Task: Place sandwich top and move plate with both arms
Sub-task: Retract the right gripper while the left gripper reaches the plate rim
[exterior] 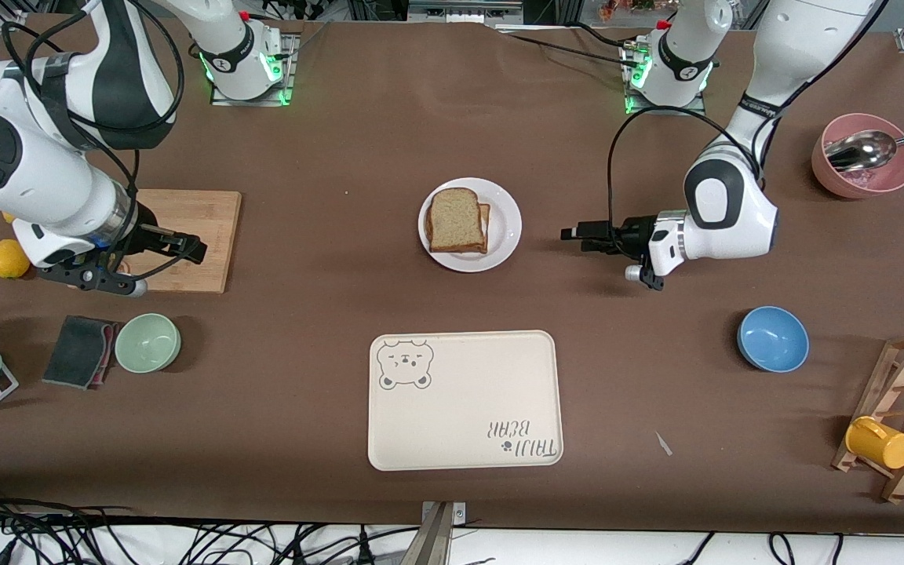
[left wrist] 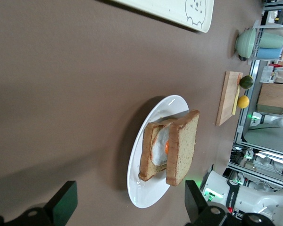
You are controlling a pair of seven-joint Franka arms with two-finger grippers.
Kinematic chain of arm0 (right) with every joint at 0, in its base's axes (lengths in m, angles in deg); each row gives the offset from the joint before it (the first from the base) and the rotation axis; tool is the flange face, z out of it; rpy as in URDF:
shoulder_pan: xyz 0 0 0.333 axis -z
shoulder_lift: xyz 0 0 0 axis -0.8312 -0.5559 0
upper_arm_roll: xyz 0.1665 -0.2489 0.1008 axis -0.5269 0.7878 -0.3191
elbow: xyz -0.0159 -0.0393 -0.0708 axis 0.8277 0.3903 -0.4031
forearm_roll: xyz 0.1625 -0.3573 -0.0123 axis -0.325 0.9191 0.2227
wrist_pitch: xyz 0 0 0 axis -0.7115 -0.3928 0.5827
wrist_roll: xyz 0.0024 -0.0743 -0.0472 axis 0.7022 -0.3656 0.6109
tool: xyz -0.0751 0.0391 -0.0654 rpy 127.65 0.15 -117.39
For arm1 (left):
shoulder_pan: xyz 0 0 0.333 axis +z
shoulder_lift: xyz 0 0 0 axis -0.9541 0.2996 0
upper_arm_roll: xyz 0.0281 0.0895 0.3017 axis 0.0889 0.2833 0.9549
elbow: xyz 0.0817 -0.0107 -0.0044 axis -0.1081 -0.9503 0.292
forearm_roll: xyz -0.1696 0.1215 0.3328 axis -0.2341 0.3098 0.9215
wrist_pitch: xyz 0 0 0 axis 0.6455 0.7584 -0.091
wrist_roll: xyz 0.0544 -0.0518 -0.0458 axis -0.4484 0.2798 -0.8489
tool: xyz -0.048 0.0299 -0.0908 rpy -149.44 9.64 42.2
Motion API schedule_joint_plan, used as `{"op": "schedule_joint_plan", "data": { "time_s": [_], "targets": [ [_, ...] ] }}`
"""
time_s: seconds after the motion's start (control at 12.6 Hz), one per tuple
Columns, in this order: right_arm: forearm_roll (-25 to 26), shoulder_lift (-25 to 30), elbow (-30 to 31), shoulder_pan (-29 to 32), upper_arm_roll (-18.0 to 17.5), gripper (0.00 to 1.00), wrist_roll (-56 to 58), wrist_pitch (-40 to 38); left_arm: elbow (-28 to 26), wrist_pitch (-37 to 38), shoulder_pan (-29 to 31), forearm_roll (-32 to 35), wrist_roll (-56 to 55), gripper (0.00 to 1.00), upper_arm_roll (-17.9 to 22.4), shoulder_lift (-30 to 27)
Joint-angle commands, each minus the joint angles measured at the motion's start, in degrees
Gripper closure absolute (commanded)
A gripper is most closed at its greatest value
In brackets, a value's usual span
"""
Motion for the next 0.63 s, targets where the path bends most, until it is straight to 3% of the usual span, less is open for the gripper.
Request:
{"op": "schedule_joint_plan", "data": {
  "time_s": [0.0,0.32,0.55],
  "targets": [
    [-0.9,1.3,0.4,-0.2,0.5,0.0,1.9,-0.6,-3.1,-3.0,-2.6,-8.9,8.0,0.0,-0.3,0.5],
    [-1.0,1.9,0.1,1.9,0.5,0.0,6.2,-0.6,-4.7,-6.9,-8.7,-20.4,15.0,0.0,-0.3,2.9],
    [-1.4,2.8,0.0,8.6,-4.4,0.0,8.8,-0.7,-5.6,-8.7,-11.1,-25.7,19.0,0.0,-0.3,3.9]
  ]
}}
